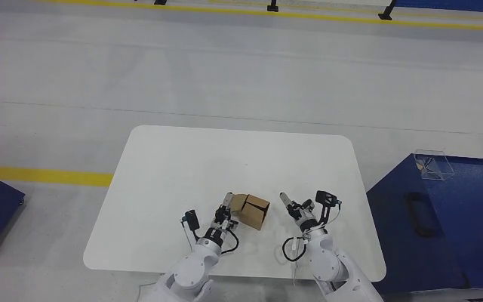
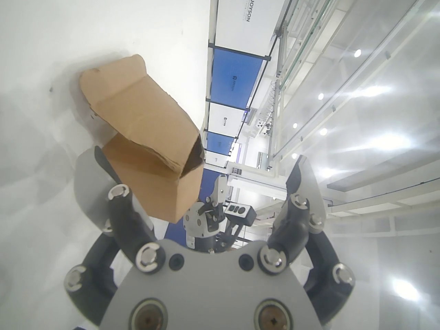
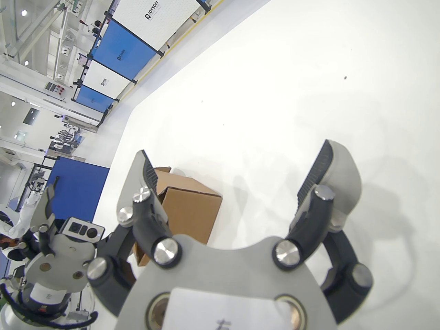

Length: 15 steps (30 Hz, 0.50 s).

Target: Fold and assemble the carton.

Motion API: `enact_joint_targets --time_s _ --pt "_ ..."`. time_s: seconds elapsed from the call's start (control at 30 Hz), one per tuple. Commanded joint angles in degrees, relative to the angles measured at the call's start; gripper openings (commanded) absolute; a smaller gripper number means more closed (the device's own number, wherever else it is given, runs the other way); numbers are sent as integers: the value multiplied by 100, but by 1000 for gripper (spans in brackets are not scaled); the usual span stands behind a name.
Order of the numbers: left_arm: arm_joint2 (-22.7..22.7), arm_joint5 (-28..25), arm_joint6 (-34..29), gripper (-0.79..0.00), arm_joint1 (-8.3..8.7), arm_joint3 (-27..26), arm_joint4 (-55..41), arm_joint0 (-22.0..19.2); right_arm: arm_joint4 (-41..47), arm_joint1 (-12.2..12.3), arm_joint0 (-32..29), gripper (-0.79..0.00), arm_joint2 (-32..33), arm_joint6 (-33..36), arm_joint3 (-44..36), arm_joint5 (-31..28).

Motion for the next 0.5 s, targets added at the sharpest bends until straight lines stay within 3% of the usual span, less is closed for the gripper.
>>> enact_joint_targets --time_s 0.0,0.17,0.47 --pt "27 -103 -4 0 -50 212 -12 -85 1 -7 -1 0 9 5 -2 21" --pt "103 -460 51 0 -176 693 92 -283 -3 -24 -4 0 25 19 -18 39" --pt "141 -1784 -78 0 -374 1593 263 -479 -46 -43 -82 0 77 29 -133 50"
